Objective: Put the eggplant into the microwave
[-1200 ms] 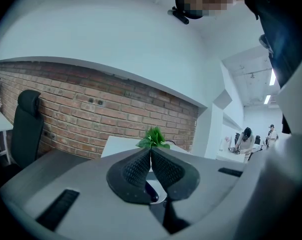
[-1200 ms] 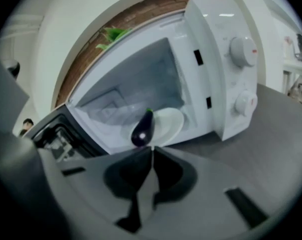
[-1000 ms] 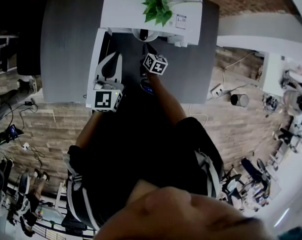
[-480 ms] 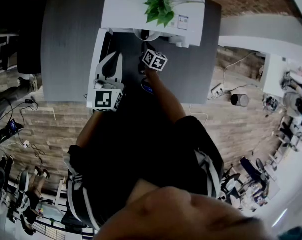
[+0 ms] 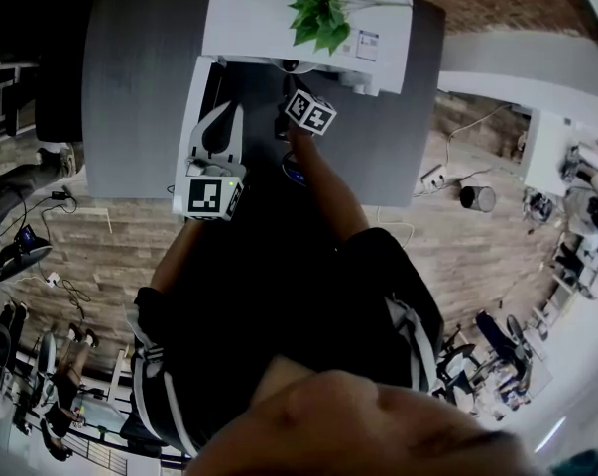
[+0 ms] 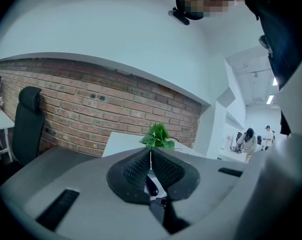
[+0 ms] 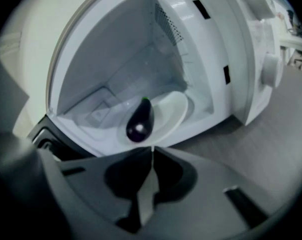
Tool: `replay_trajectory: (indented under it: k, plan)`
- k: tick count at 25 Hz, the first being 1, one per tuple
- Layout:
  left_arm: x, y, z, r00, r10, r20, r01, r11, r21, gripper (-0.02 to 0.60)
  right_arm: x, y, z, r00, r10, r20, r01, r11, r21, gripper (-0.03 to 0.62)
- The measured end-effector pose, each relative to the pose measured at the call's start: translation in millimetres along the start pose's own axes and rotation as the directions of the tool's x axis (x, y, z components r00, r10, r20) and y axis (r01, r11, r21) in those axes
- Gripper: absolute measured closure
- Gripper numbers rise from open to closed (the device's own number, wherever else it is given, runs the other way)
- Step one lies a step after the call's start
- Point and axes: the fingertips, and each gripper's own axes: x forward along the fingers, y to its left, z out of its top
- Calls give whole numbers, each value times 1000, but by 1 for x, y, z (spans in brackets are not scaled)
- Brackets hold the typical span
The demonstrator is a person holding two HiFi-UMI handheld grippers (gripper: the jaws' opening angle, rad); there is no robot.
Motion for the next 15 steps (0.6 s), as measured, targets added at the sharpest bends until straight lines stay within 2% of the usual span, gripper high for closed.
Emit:
replay_trajectory:
  k: [15]
  plan:
    - [9, 4, -13, 999, 15, -41, -15, 1000, -9, 540, 18, -6, 17, 999, 7, 31, -9, 998, 55, 555]
